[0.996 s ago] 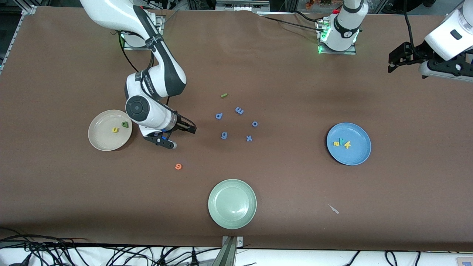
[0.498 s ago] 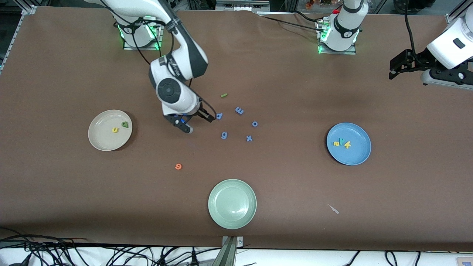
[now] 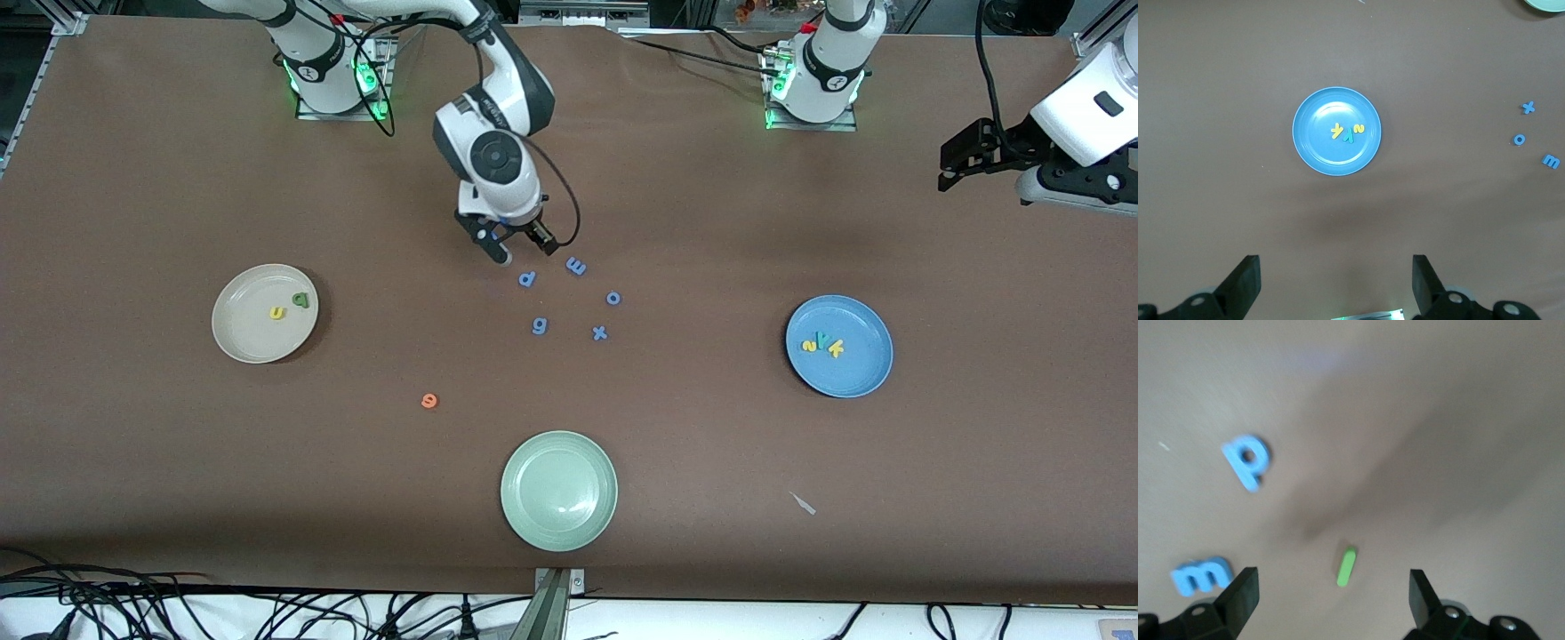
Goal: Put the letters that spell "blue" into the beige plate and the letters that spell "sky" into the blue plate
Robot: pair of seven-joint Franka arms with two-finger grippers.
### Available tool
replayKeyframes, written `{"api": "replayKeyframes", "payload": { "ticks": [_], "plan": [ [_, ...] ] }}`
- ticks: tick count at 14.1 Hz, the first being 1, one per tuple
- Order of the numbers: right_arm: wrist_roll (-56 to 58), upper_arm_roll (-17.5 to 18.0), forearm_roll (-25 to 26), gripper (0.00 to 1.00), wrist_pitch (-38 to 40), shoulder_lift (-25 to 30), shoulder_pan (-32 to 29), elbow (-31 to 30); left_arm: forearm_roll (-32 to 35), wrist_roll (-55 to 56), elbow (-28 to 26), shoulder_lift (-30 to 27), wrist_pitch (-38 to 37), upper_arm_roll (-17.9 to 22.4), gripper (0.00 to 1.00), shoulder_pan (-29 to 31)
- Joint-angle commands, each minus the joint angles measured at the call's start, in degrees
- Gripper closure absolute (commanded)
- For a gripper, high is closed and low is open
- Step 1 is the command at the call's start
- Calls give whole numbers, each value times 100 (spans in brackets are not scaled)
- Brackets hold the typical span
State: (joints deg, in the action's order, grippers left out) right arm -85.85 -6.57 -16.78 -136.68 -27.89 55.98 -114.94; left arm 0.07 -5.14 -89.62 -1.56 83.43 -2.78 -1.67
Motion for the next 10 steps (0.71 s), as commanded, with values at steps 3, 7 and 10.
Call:
{"api": "replayKeyframes", "payload": {
  "ticks": [3, 7, 10],
  "plan": [
    [-450, -55, 87, 1, -483, -261, 369, -99, 72, 39, 173, 86, -81, -3, 0, -26],
    [-301, -72, 87, 8, -798, -121, 369, -467, 72, 39, 173, 86, -81, -3, 0, -17],
    [-274, -64, 87, 28, -1018, -120, 369, -538, 11, 39, 173, 86, -81, -12, 0, -26]
  ]
}}
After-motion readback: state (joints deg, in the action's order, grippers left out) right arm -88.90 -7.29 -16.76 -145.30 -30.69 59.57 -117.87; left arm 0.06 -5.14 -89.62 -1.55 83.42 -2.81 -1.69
